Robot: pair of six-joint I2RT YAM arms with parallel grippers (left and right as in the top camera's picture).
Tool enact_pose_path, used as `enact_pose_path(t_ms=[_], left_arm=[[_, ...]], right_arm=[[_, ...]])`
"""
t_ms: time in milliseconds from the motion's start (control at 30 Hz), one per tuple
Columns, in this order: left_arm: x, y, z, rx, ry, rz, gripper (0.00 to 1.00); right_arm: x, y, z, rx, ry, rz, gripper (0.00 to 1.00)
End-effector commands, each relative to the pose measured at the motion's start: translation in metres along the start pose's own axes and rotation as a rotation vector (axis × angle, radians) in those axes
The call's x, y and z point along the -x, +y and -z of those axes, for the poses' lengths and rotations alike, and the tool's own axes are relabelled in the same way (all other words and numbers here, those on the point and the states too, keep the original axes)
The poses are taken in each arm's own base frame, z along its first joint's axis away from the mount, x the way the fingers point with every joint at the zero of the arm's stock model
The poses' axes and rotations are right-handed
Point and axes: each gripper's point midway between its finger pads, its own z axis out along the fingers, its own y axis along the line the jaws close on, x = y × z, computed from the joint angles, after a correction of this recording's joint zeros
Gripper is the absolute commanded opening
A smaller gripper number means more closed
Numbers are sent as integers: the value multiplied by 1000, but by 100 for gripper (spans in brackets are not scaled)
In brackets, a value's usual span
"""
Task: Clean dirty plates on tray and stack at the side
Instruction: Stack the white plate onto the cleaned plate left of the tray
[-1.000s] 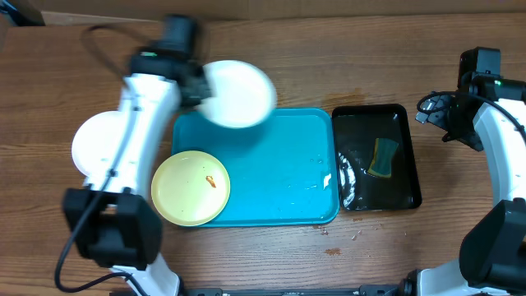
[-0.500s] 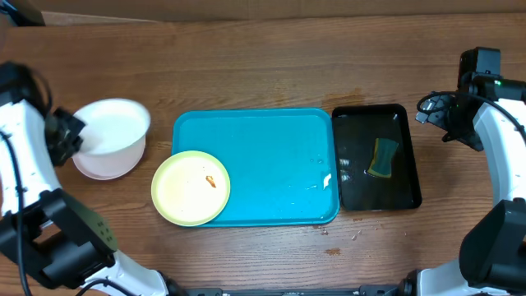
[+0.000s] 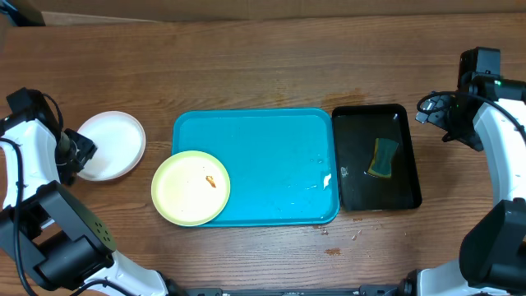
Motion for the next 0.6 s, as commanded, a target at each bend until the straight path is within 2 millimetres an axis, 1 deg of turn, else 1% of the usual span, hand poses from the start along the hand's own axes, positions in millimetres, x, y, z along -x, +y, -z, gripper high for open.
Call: enact_pose_path(t_ms=[0,100,200,267,300,400,467,567], left_arm=[[-5,-24,17,-129,31,-96,98],[-15,-37,37,-196,69,-114,98],[-31,-53,65,-295,90,-170,98],[-48,-64,94,-390,92,-230,97],[-55,-68,105,-420,89,-252,97],[-84,-76,144,-495,58,-351,98],[-104,-79,165,-519,35,-419,99],[-136,-82,185,-542,31,-524,99]], right_arm=[[8,0,10,2,-40,-12,100],[8,0,10,2,-40,-12,100],[8,0,10,2,-40,-12,100],[8,0,10,2,-40,-12,100],[8,0,10,2,-40,-12,100],[8,0,10,2,-40,-12,100],[8,0,10,2,-40,-12,100],[8,0,10,2,-40,-12,100]])
